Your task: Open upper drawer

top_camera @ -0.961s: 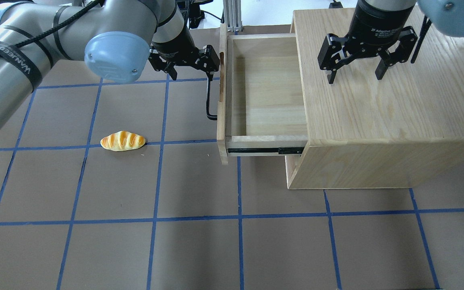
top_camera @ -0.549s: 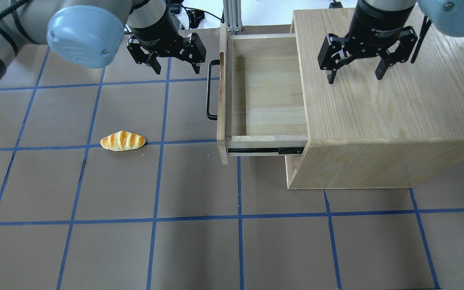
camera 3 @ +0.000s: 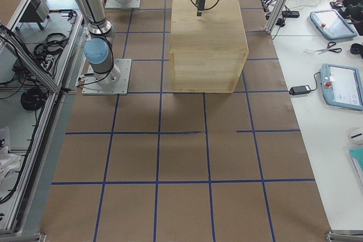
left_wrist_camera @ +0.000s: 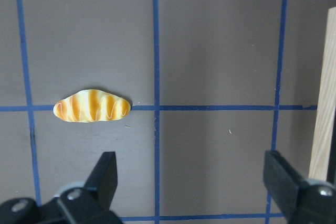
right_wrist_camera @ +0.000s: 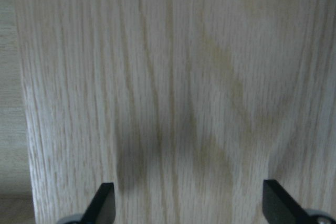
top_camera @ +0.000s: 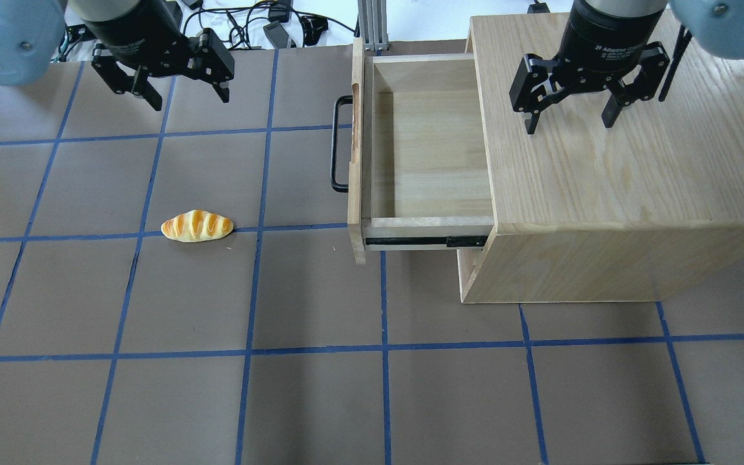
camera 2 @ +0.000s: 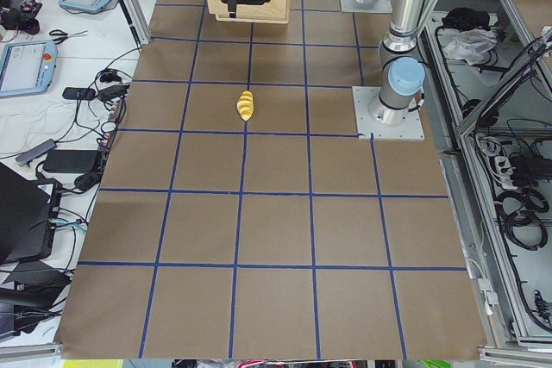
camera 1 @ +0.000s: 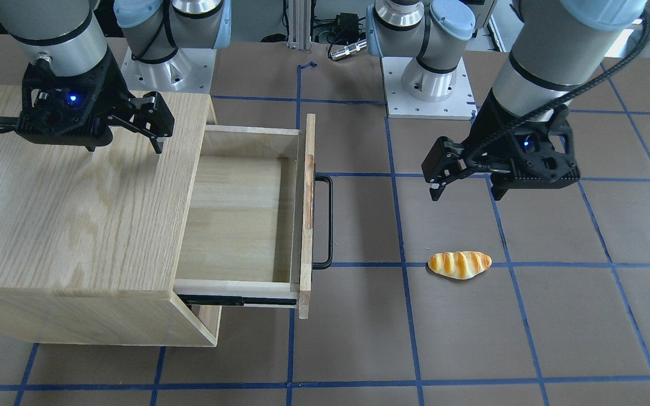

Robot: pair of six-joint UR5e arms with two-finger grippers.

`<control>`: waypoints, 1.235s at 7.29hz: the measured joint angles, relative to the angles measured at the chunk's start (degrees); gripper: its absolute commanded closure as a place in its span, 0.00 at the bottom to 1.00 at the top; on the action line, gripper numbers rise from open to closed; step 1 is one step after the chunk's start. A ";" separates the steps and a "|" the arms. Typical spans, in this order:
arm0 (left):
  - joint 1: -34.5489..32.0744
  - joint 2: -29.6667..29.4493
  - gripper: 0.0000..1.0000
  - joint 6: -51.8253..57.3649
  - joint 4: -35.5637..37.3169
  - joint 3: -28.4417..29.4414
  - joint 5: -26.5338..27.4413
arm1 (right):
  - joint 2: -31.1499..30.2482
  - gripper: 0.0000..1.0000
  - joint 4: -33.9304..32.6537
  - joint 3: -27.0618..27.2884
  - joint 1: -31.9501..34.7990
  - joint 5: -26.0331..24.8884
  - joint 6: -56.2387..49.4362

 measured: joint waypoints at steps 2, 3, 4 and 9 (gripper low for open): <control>2.18 1.79 0.00 2.07 -3.05 -0.63 1.65 | 0.00 0.00 0.00 0.01 0.00 0.00 -0.02; 2.45 2.37 0.00 2.58 -3.67 -1.52 1.89 | 0.00 0.00 0.00 0.05 0.00 0.00 -0.05; 2.53 2.98 0.00 2.61 -3.81 -2.50 1.99 | 0.00 0.00 0.00 0.07 0.00 0.00 -0.05; 2.68 3.59 0.00 2.38 -3.55 -4.25 1.97 | 0.00 0.00 0.00 0.03 0.00 0.00 0.00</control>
